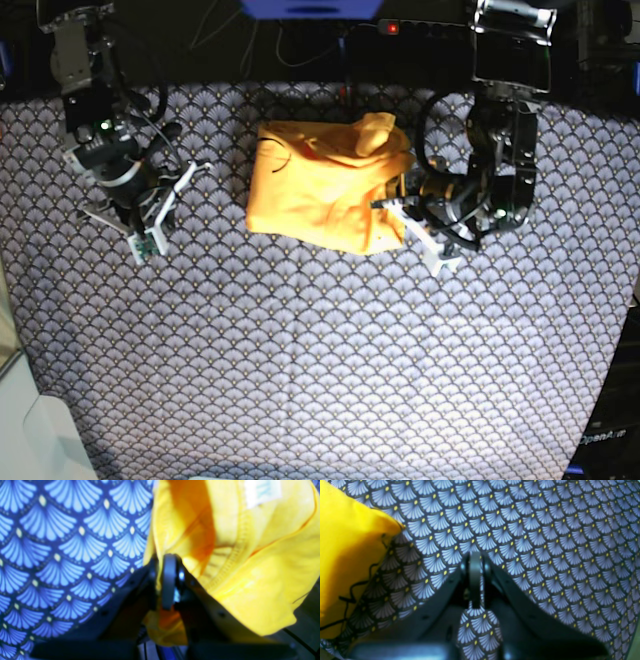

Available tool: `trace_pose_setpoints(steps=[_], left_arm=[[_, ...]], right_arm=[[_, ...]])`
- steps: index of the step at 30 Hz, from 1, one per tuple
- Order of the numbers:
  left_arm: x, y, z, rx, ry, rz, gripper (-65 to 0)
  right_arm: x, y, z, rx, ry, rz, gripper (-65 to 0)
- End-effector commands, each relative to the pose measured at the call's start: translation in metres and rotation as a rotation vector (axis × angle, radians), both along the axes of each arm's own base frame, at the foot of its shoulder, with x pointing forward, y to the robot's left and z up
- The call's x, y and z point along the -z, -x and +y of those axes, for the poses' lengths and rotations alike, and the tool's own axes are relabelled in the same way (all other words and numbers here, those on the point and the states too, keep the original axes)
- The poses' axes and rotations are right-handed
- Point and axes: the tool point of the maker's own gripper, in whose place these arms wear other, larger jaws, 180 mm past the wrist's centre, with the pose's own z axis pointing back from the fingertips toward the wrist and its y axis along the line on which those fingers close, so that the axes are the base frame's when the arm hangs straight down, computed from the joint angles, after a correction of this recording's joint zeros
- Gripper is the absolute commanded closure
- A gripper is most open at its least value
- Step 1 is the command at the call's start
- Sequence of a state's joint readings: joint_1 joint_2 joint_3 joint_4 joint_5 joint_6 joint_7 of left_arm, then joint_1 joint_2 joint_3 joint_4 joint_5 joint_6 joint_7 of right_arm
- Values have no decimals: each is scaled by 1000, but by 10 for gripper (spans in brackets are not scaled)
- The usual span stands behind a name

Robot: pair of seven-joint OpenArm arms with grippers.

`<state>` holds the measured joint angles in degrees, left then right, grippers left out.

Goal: Fold the T-shirt properly
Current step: 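Move the left gripper to the bundle's side and push it inward, then bring the right gripper to the bundle's other side to square it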

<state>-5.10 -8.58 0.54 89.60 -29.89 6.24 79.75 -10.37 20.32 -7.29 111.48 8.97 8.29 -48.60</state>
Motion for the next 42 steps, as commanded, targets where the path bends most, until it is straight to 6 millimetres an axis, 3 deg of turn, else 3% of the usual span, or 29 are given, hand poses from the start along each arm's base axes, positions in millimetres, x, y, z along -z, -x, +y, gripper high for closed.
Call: trace_pose_setpoints(steps=[1, 12, 19, 24, 35, 42], left_arm=[[-9, -7, -1, 1, 11, -25, 0], [8, 26, -1, 7, 13, 36, 0], [-36, 32, -22, 52, 119, -89, 0], [-48, 33, -24, 49, 222, -81, 0], [-14, 61, 4, 1, 227, 74, 0], [17, 68, -2, 12, 221, 197, 0]], right_arm=[[-14, -8, -1, -13, 5, -53, 0], [-14, -8, -1, -13, 5, -53, 0], [-13, -7, 2, -17, -1, -51, 0], [-13, -7, 2, -17, -1, -51, 0], [-13, -7, 3, -16, -5, -51, 0], [-19, -6, 10, -56, -11, -66, 0]])
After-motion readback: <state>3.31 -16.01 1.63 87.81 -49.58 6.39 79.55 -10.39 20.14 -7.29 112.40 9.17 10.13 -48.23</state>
